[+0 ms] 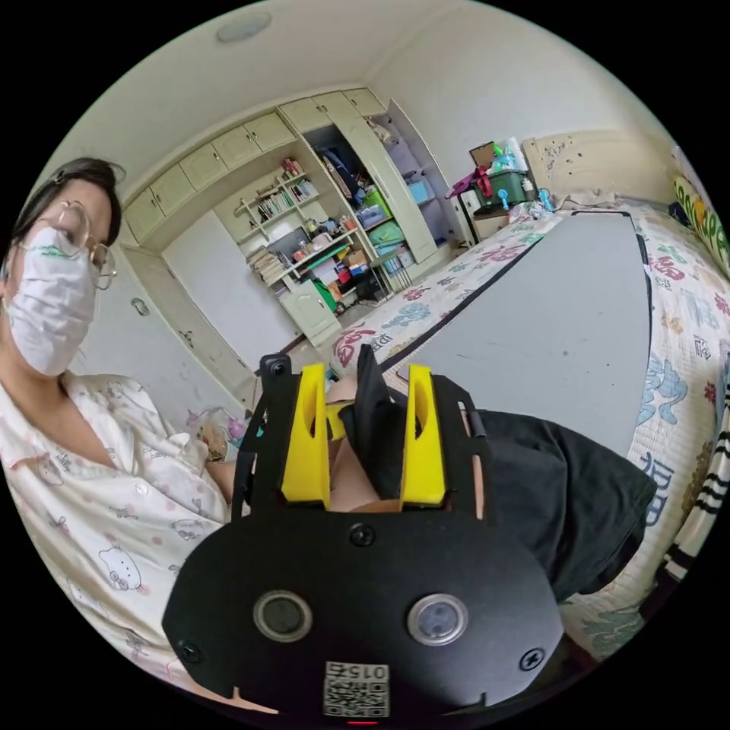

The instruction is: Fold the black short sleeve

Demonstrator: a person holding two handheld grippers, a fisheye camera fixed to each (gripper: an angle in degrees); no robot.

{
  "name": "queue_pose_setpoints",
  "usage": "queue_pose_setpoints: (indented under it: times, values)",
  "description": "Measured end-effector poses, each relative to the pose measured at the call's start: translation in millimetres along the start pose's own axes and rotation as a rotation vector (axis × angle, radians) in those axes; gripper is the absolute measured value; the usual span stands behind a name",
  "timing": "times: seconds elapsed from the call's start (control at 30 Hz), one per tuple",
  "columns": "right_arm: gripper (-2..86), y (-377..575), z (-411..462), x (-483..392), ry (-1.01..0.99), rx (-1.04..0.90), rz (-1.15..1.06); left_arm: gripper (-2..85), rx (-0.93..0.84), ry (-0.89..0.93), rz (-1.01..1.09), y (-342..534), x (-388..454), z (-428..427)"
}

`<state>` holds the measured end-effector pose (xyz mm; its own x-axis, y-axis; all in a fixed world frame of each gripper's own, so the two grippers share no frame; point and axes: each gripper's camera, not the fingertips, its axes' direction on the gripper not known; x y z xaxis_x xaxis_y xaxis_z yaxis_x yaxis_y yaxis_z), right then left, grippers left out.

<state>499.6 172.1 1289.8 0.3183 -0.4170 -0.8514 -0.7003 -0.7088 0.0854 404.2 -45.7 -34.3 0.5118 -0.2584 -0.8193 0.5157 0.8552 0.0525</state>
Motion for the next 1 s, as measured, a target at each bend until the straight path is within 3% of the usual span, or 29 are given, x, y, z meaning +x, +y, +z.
queue_pose_setpoints:
  times: [0.13, 0.2, 0.43, 0.57, 0.73, 1.0]
  values:
    - [4.9, -12.9, 71.6, -21.2, 0.115, -0.157, -0.039, 0.6, -0.028, -0.029, 0.036, 10.4, 18.5, -13.8]
    - [1.9, -15.1, 85.8, -27.6, 0.167, -0.142, -0.045, 0.6, -0.026, -0.053, 0.03, 13.9, 23.5, -24.0]
    - [0.2, -45.6, -26.8, -27.9, 0.361, 0.321, 0.03, 0.7, 0.005, -0.242, 0.213, -34.8, 63.4, -109.1]
    - [0.1, -49.8, -84.5, -59.9, 0.519, 0.508, -0.028, 0.6, 0.196, -0.358, 0.311, -89.3, 100.4, -203.4]
    - [0.1, -46.0, -96.1, -70.3, 0.461, 0.604, -0.097, 0.3, 0.331, -0.512, 0.439, -131.9, 154.8, -298.8]
    - [0.1, -48.6, -61.3, -65.1, 0.333, 0.676, -0.145, 0.2, 0.352, -0.599, 0.541, -156.8, 199.4, -333.1]
